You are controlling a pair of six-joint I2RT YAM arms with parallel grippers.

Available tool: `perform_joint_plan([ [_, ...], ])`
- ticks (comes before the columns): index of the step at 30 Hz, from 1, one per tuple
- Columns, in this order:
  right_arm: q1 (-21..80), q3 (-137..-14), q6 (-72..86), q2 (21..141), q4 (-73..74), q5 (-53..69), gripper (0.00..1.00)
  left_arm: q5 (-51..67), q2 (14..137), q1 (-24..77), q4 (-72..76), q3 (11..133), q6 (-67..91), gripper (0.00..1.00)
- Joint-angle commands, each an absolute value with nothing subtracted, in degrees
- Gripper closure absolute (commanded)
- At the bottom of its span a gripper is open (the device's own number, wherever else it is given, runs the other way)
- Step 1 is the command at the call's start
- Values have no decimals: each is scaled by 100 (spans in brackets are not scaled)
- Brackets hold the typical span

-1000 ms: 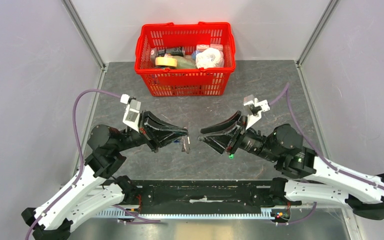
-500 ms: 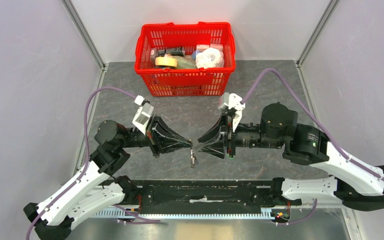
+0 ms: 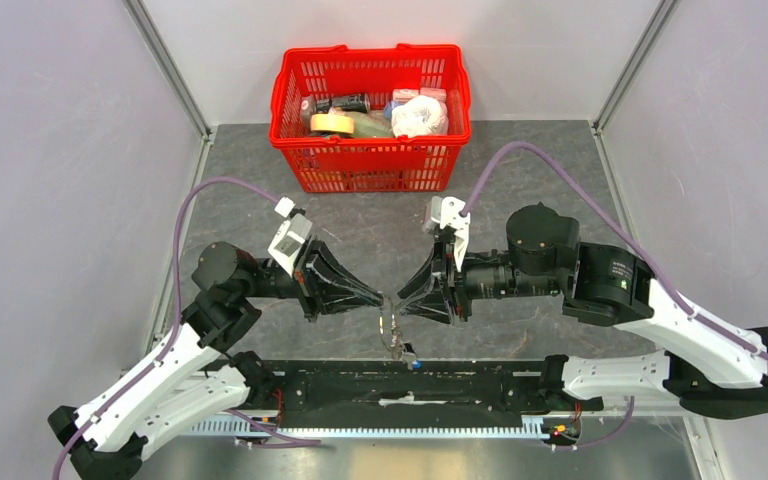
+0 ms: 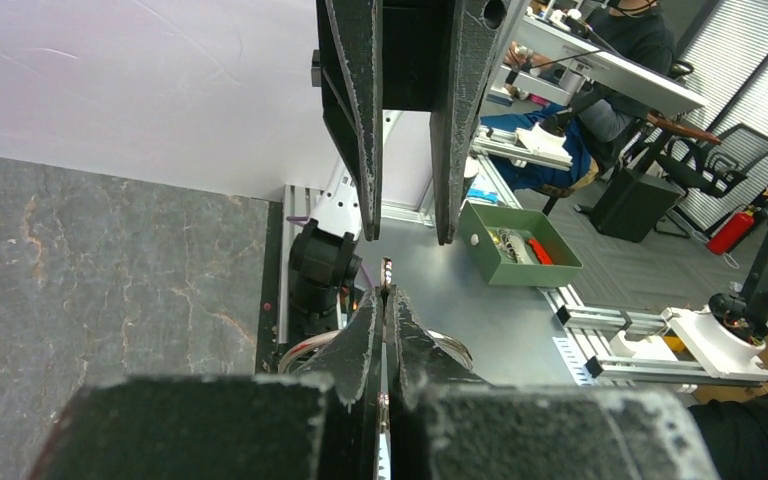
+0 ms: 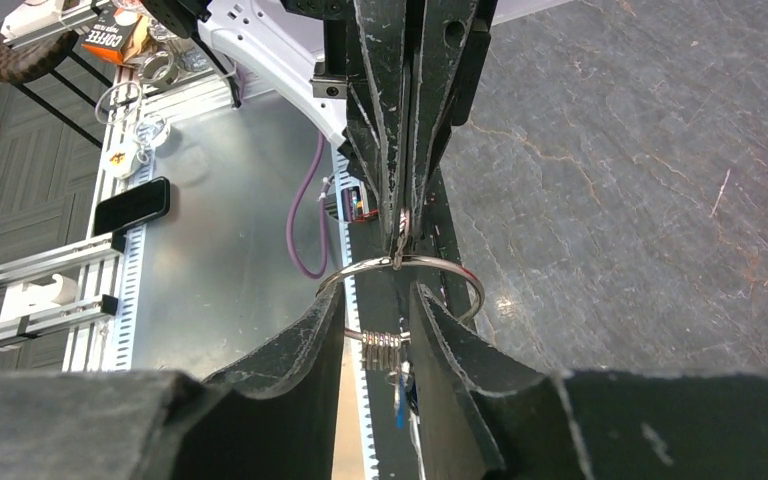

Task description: Put the keys on the keyring

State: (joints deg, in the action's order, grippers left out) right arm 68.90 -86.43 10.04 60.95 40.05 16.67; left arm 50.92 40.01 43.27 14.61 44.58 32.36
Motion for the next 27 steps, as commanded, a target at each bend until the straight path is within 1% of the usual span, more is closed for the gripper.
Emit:
perform_joint_plan([
  [1, 6926, -8905, 1078, 6156, 3899, 1594, 63, 5245, 3955, 4333, 1578, 4448, 3398, 98],
  [16, 6924, -8976, 1310, 6333, 3543, 1242, 67, 5327, 3998, 4333, 1389, 4482, 3288, 98],
  [27, 6926, -9013, 1374, 6496, 3489, 1285, 69, 5335, 4008, 4333, 1256, 4535, 3200, 98],
])
